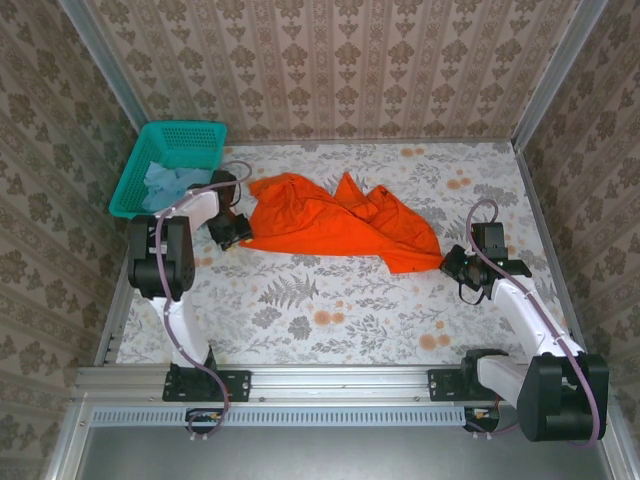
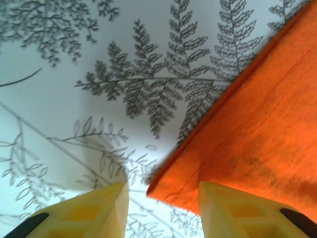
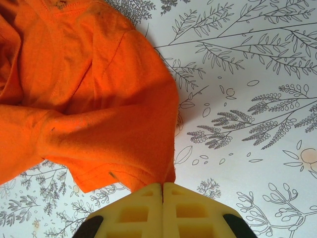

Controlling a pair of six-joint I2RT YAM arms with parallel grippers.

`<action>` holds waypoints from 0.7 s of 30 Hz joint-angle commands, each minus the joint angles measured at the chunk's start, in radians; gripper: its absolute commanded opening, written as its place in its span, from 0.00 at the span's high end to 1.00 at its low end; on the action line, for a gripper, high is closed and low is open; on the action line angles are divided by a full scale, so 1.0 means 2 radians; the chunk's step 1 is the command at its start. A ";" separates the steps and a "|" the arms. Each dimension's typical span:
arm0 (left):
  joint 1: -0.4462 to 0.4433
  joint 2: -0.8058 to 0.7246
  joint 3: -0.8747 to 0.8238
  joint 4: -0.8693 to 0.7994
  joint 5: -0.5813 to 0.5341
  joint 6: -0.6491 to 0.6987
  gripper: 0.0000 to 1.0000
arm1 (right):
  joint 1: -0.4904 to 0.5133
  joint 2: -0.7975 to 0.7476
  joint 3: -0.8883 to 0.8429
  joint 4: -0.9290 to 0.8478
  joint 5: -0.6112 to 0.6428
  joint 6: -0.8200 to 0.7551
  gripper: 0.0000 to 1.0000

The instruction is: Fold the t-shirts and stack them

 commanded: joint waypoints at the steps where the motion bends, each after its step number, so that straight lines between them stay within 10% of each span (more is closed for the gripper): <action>1: -0.008 0.020 0.021 -0.003 -0.002 0.001 0.70 | -0.001 -0.004 0.000 -0.005 -0.002 -0.010 1.00; 6: -0.021 0.036 0.043 -0.008 -0.007 0.001 1.00 | -0.001 -0.001 -0.006 -0.029 0.010 -0.006 1.00; 21: -0.028 -0.113 -0.013 0.012 -0.049 0.003 1.00 | -0.012 0.003 0.018 -0.020 0.000 0.005 1.00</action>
